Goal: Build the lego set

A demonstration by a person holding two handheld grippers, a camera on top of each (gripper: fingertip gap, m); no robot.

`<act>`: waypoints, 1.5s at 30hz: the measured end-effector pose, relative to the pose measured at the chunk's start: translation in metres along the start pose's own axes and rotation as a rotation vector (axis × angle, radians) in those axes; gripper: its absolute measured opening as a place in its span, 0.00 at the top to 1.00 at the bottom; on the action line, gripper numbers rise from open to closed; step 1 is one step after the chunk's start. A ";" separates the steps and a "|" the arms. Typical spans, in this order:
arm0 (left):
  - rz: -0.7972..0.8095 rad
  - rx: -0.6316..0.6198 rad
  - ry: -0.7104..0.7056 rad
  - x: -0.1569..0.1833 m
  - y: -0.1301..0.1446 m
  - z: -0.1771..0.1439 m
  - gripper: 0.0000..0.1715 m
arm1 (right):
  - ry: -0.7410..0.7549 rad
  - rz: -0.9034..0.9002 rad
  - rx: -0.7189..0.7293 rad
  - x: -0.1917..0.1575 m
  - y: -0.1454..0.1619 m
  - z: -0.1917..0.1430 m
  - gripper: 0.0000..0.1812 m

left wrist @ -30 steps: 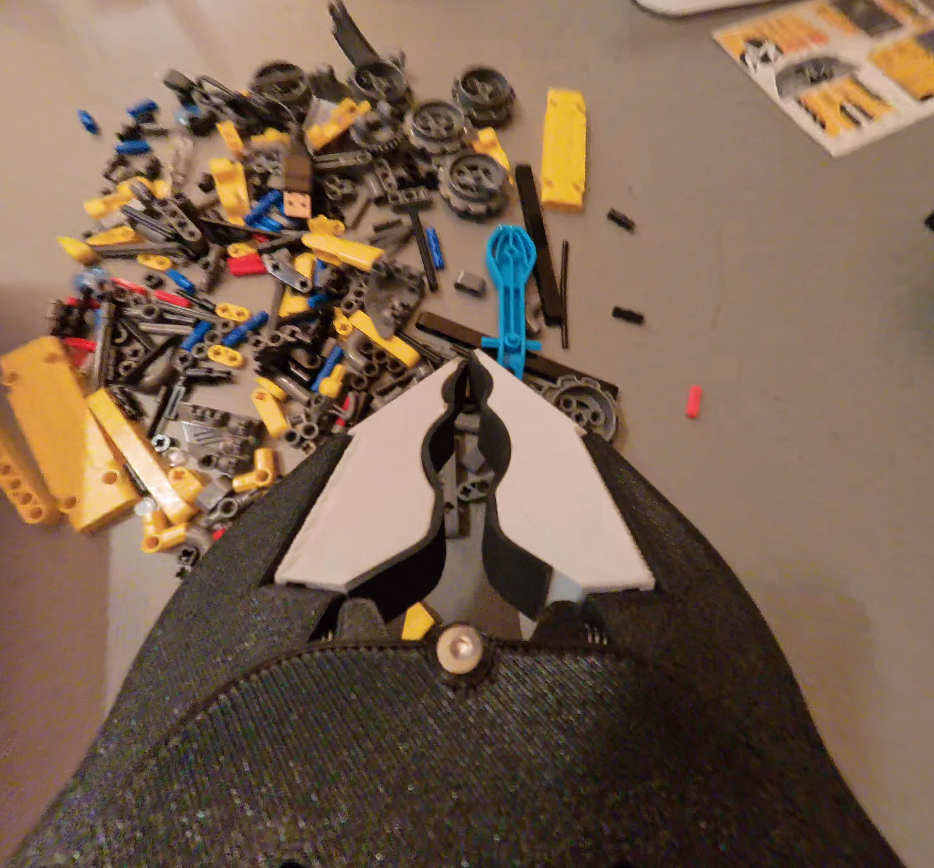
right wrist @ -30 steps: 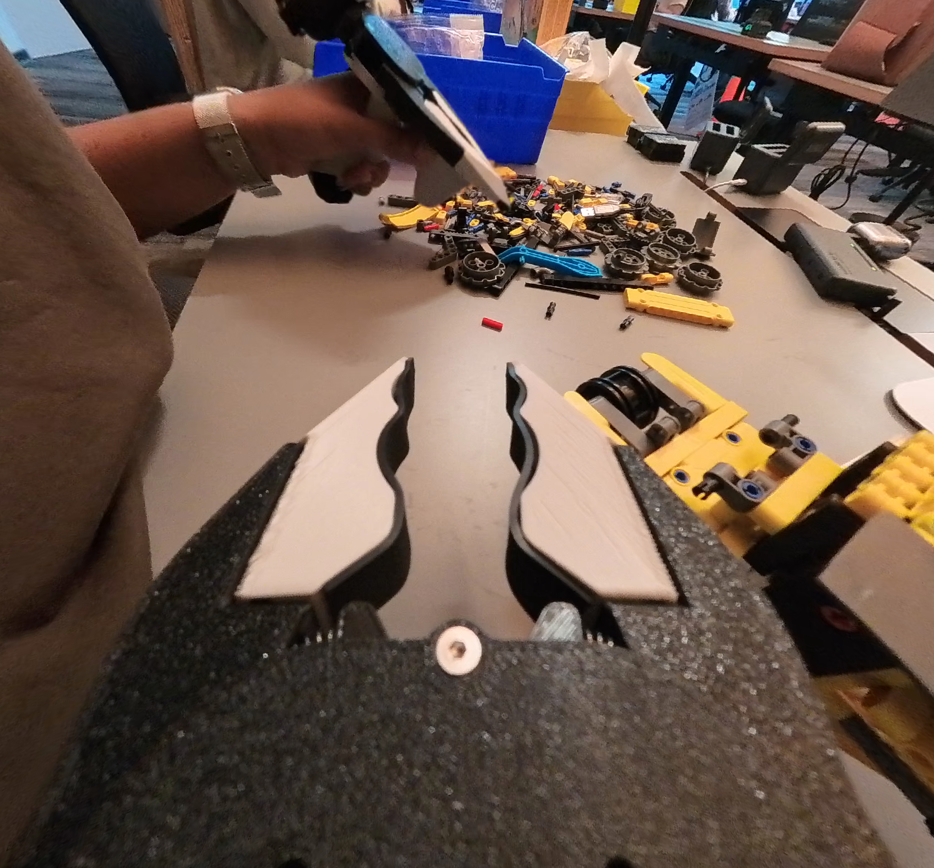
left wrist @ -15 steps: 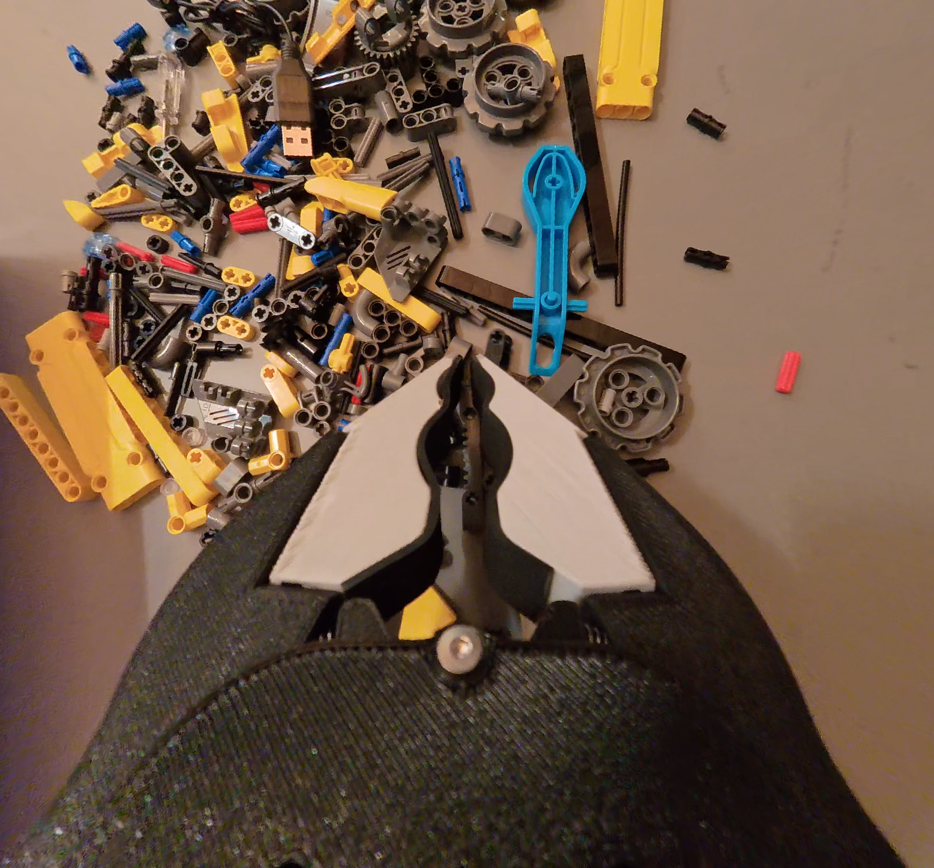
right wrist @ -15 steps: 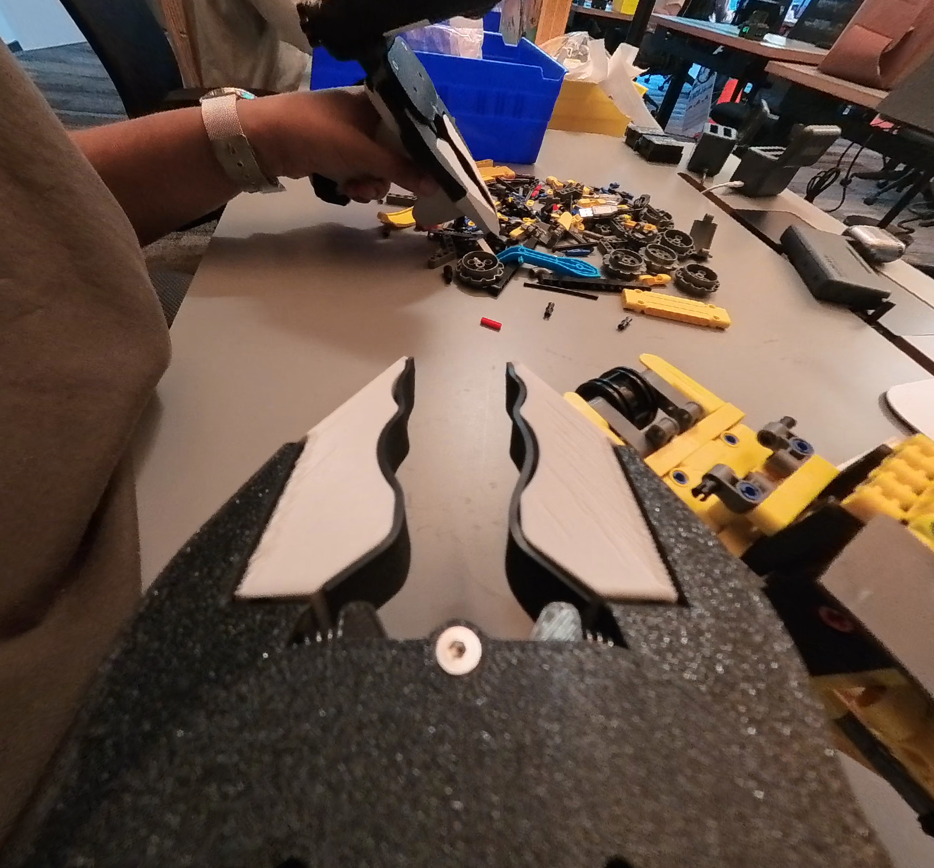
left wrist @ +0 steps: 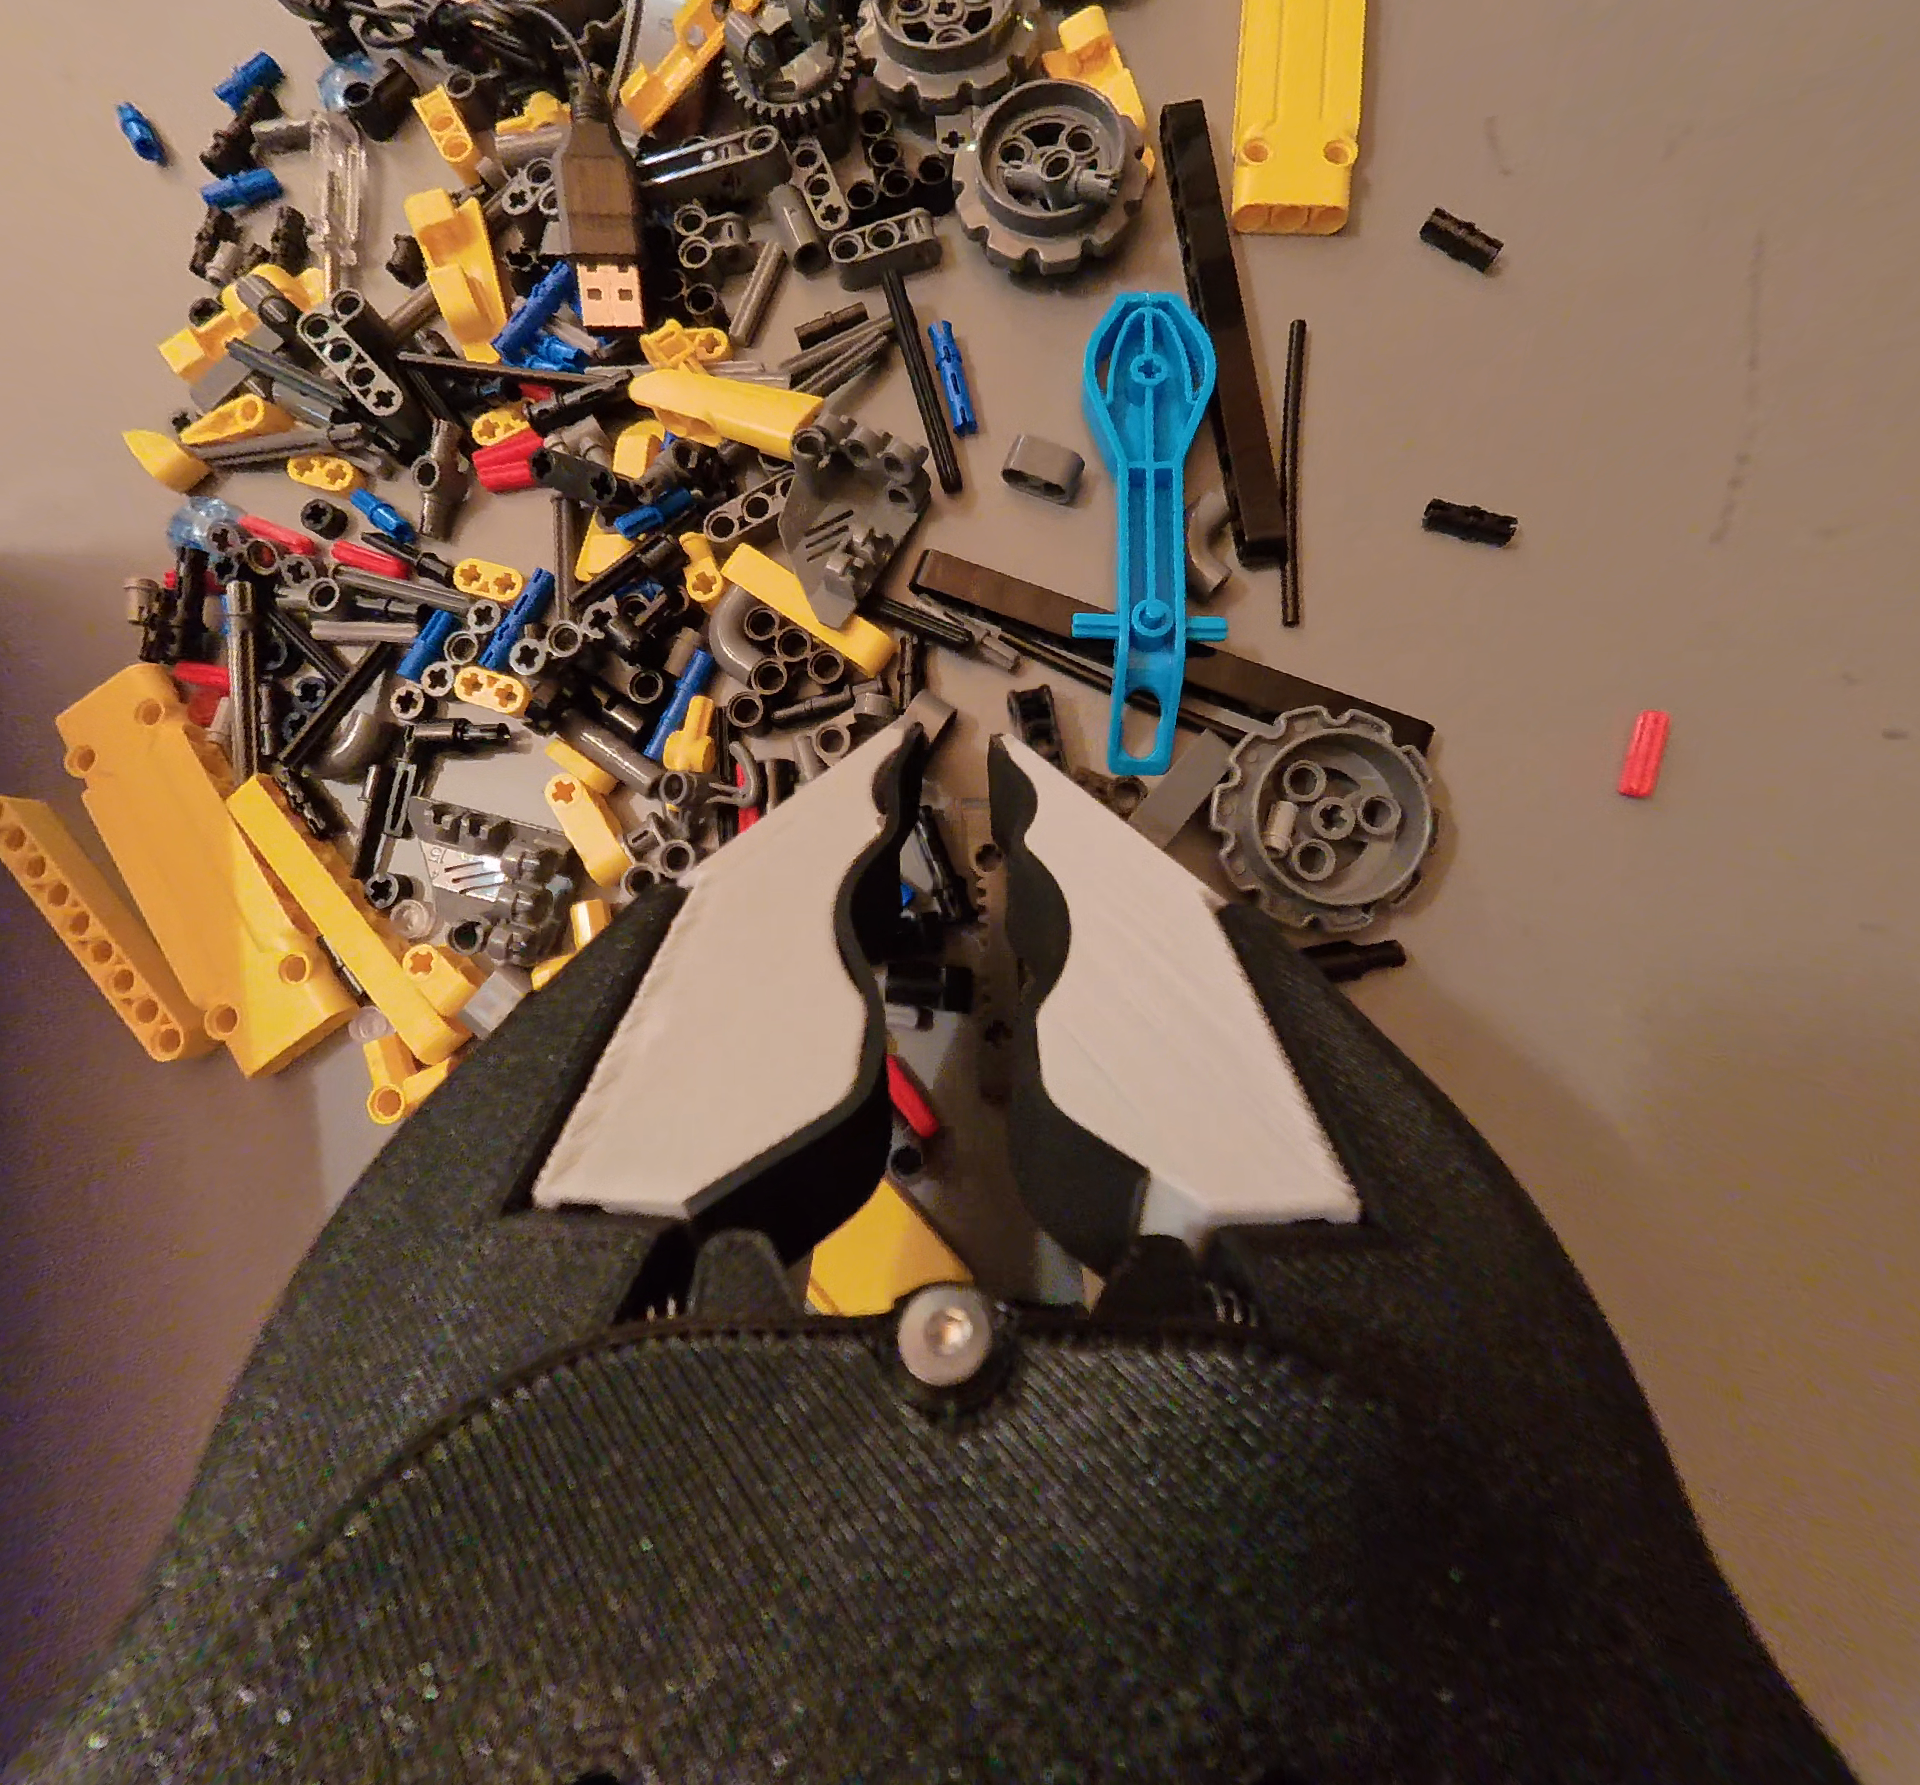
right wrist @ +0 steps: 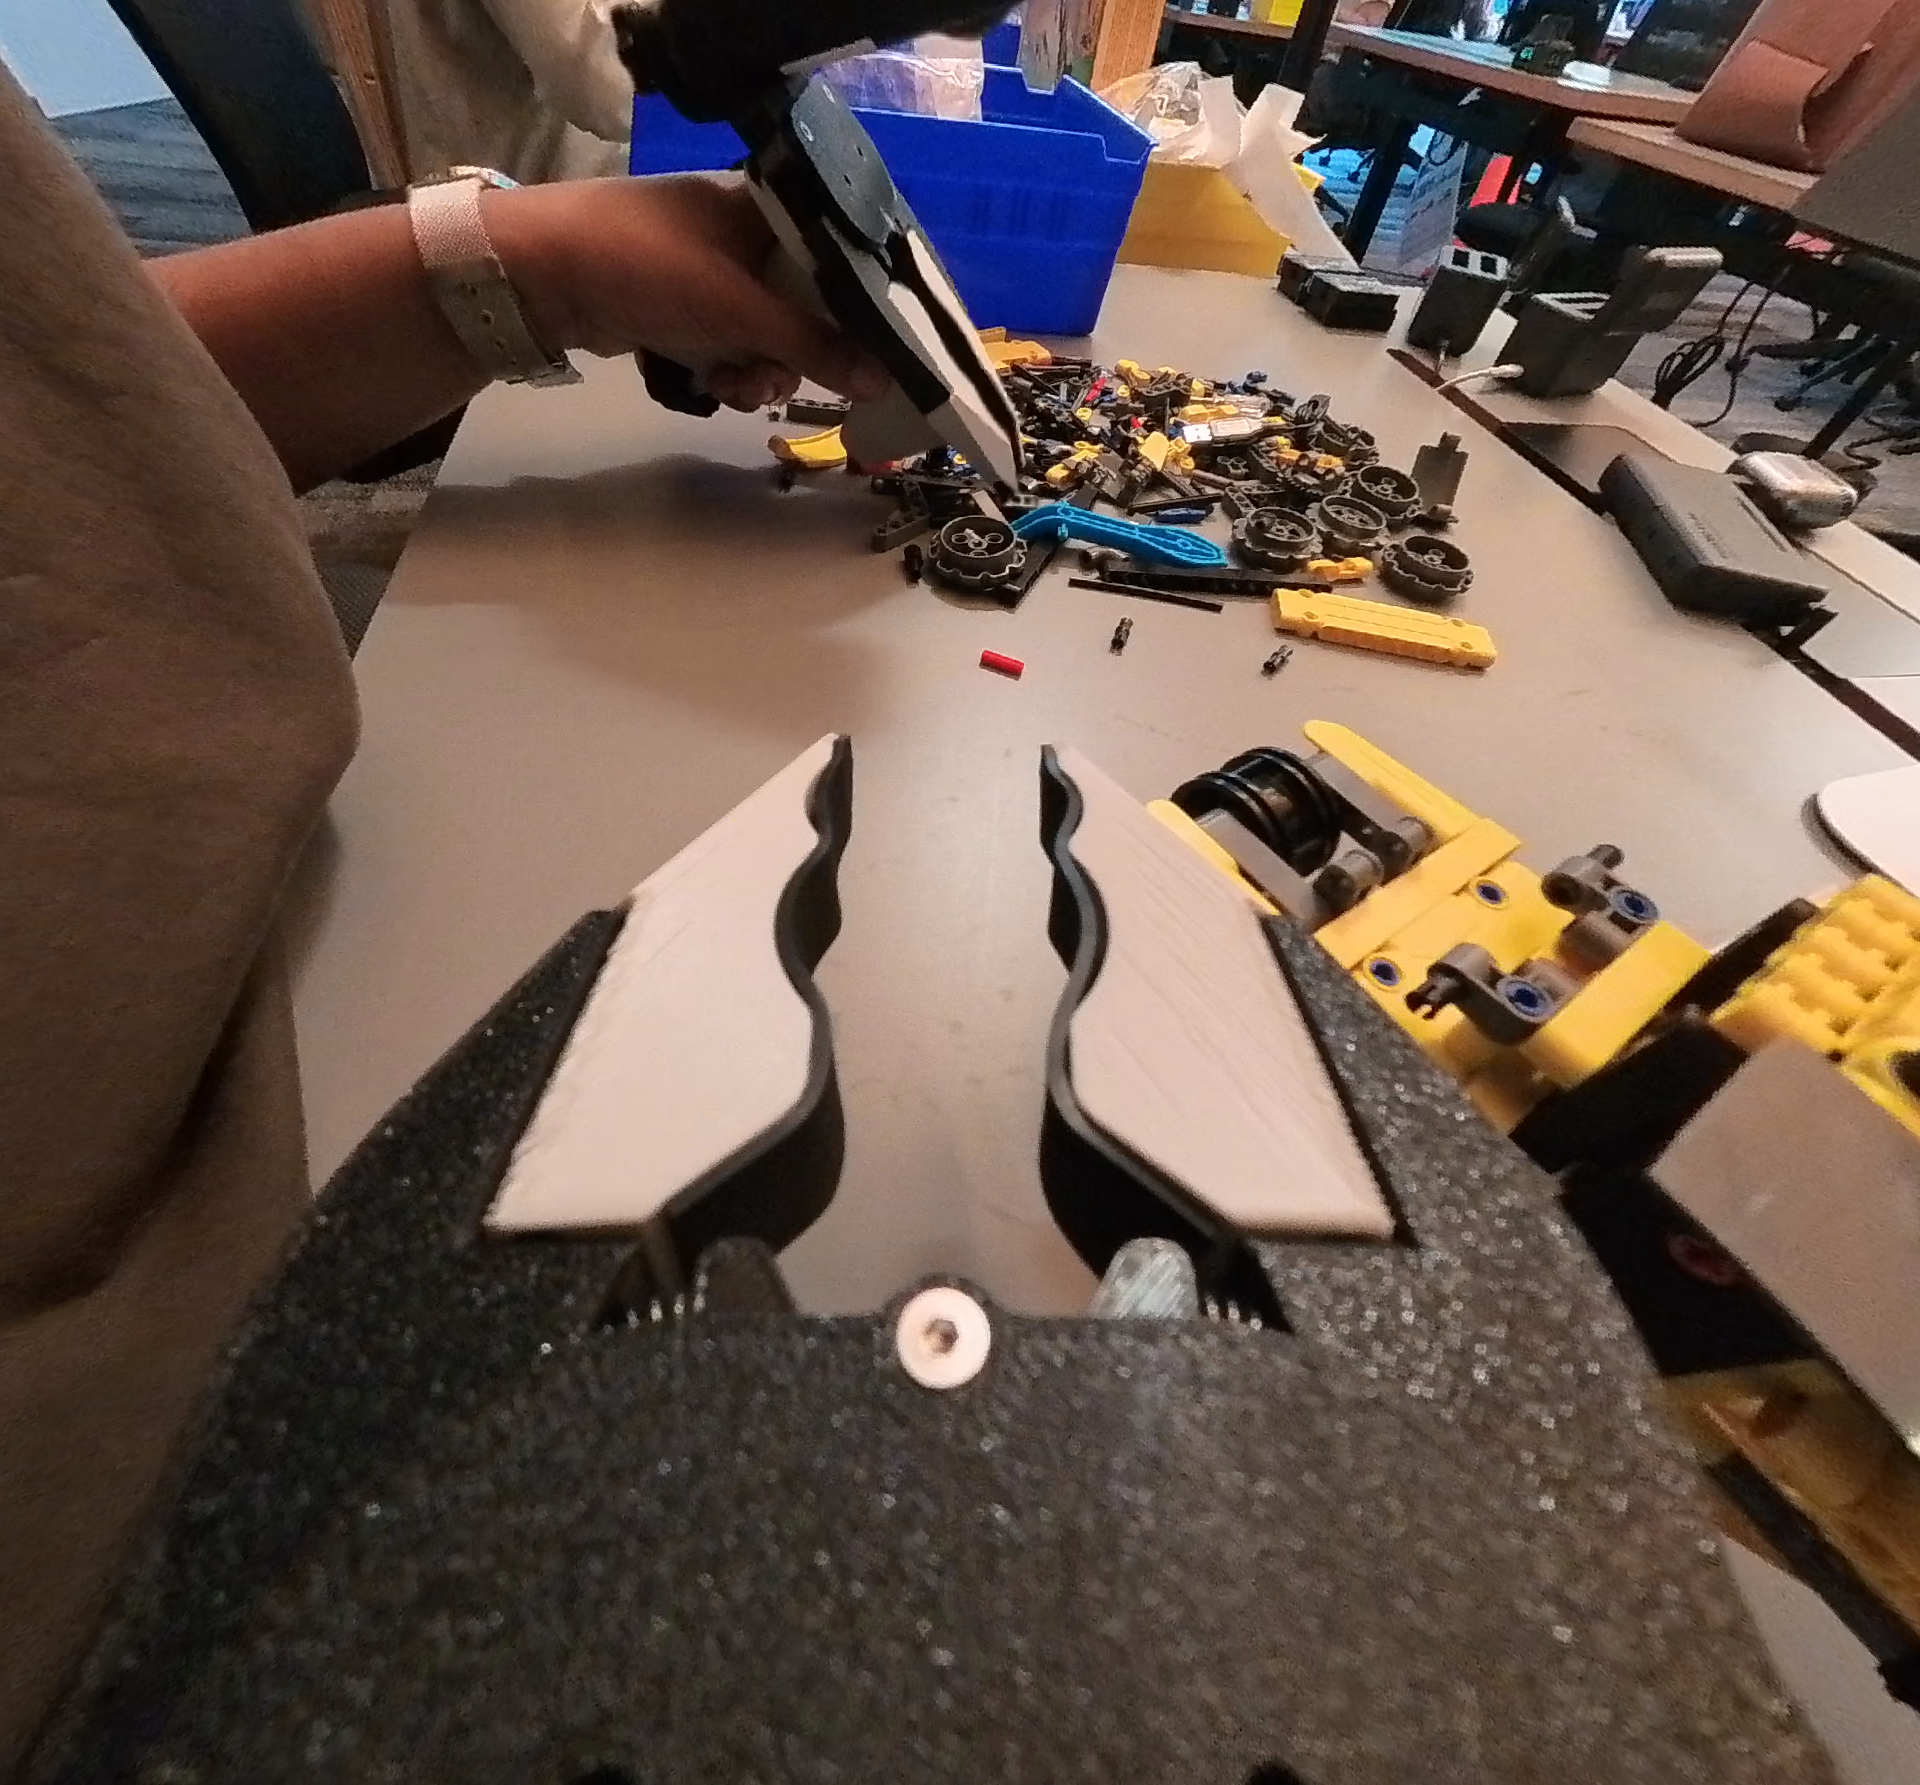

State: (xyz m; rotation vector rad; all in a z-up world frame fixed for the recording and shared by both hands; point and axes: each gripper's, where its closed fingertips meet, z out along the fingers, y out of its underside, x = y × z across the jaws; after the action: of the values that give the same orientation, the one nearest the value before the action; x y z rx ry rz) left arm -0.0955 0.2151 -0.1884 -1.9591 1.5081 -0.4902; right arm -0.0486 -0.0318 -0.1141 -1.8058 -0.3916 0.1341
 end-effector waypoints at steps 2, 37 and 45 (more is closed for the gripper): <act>-0.007 0.006 0.006 -0.003 -0.001 0.001 0.96 | -0.001 0.000 0.000 0.000 0.000 0.000 0.81; 0.000 0.042 0.026 -0.016 -0.004 0.007 0.86 | -0.015 0.053 0.007 0.004 0.001 0.000 0.80; 0.035 0.014 0.017 -0.020 -0.003 0.011 0.87 | -0.015 0.047 0.005 0.003 0.001 0.000 0.80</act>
State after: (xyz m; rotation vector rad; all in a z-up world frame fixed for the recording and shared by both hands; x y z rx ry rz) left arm -0.0920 0.2376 -0.1935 -1.9189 1.5425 -0.5026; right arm -0.0455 -0.0308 -0.1148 -1.8103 -0.3594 0.1810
